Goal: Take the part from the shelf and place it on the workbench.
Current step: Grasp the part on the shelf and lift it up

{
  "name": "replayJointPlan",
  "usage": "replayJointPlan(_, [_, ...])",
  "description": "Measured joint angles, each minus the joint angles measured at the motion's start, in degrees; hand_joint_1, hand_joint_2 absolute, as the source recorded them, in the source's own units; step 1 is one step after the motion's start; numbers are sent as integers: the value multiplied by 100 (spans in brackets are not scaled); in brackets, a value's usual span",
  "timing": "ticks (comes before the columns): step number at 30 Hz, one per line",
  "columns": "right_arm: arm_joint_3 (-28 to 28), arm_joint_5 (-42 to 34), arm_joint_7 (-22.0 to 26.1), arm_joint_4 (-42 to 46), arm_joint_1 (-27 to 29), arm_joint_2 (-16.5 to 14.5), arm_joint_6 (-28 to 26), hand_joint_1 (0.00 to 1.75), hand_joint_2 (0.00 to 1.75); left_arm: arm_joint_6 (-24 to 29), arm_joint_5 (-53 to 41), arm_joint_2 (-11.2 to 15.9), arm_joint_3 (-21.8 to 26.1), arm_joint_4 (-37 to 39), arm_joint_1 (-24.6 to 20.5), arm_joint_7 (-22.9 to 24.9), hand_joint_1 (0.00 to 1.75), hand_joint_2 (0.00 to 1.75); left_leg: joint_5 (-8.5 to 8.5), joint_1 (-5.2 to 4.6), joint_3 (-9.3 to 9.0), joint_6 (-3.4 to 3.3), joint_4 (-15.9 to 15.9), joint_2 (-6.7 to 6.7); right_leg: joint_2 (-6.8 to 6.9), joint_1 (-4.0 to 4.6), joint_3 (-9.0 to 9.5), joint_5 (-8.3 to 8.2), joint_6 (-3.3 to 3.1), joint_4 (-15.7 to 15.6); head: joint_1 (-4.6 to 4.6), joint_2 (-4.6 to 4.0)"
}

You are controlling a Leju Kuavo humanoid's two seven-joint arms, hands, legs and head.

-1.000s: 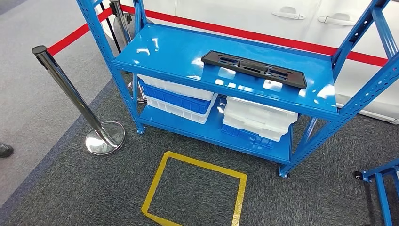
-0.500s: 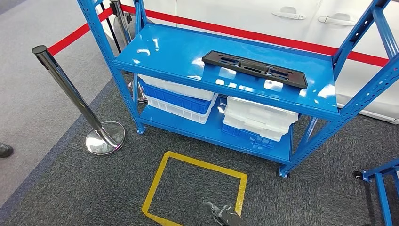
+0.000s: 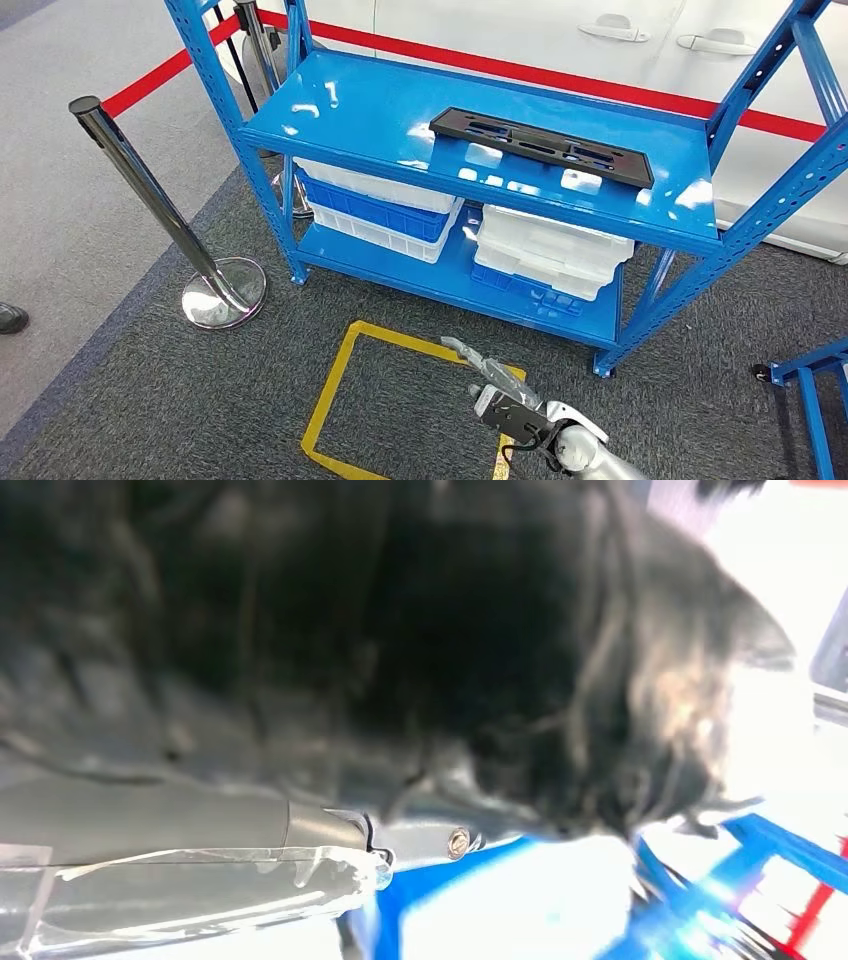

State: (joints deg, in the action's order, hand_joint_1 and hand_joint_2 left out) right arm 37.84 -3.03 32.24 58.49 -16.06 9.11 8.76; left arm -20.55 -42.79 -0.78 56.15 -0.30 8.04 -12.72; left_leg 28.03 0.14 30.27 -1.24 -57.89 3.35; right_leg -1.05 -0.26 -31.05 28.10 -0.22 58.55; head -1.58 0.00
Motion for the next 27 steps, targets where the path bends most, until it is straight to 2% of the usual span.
replayJointPlan(11, [-173, 1930, -281, 841, -640, 460, -844, 0, 0, 244, 533, -253, -115, 13, 30, -2, 0, 0, 0, 0, 1, 0, -3, 0, 0, -2, -1, -1, 1, 0, 0, 0])
replayJointPlan(15, [-173, 2638, -502, 969, -863, 585, -1184, 0, 175, 304, 718, -315, -211, 13, 42, -2, 0, 0, 0, 0, -5, 0, -3, 1, 1, -2, -4, -2, 4, 0, -1, 0])
replayJointPlan(27, [-178, 4694, -1243, 1098, -1552, 956, -2353, 0, 175, 499, 1376, -509, -659, 15, 74, -8, 0, 0, -2, 0, -12, -2, -9, 1, 1, -3, -6, -4, 6, 1, -1, 0])
